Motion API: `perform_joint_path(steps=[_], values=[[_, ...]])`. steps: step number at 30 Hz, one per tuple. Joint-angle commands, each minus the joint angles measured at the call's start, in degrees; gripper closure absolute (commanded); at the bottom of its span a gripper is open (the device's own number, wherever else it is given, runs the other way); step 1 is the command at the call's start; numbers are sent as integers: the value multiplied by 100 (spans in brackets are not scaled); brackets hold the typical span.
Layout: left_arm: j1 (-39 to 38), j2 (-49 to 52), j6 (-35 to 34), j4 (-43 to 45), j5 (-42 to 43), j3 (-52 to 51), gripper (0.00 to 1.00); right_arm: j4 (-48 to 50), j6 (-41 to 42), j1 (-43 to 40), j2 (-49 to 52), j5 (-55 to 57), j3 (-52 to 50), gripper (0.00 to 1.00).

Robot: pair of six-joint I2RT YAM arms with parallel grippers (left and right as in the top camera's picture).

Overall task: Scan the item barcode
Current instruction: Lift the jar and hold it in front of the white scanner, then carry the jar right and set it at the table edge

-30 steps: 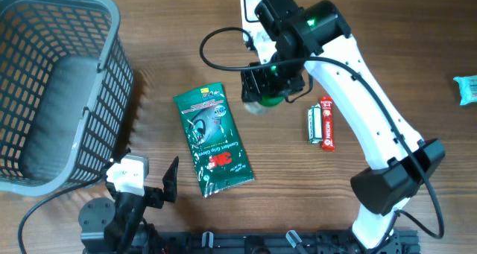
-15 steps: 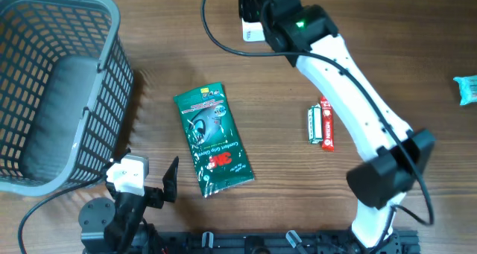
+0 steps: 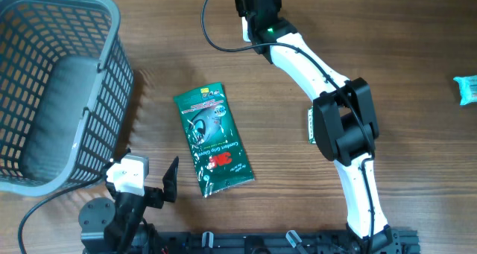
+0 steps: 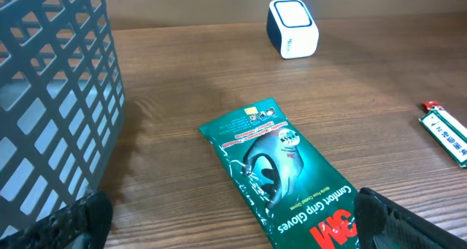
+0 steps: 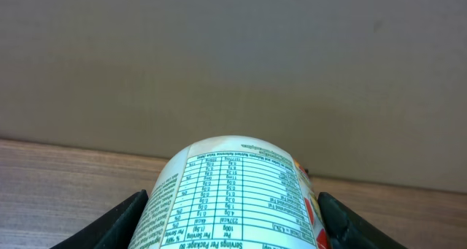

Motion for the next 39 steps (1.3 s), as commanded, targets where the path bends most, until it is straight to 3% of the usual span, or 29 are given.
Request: perform_joint_path(steps=[1,8,14,18,24,27,34,39], values=[[-26,-37,-59,13,68,-37,0,-4,-96,17,199,76,68,42],[-26,-37,-59,13,68,-37,0,-70,-94,17,190,-181,72,42],[-26,-37,-59,13,68,-37,0,-750,-111,-50,-651,-162,72,41],[-26,-37,-59,13,68,-37,0,-2267,184,-472,-1412,-184,72,40],[-26,-37,-59,13,68,-37,0,-5643,1421,-2317,-1488,-1222,70,42],[-26,-37,-59,13,68,-37,0,-6339,1447,-3204,-1342,-1773,66,41],[-26,-37,-59,13,68,-37,0,-6037,1189,-5086,-837,-2103,33,32],[-26,-37,-59,13,66,-37,0,-5584,1191,-5744,-308,-2455,33,33]])
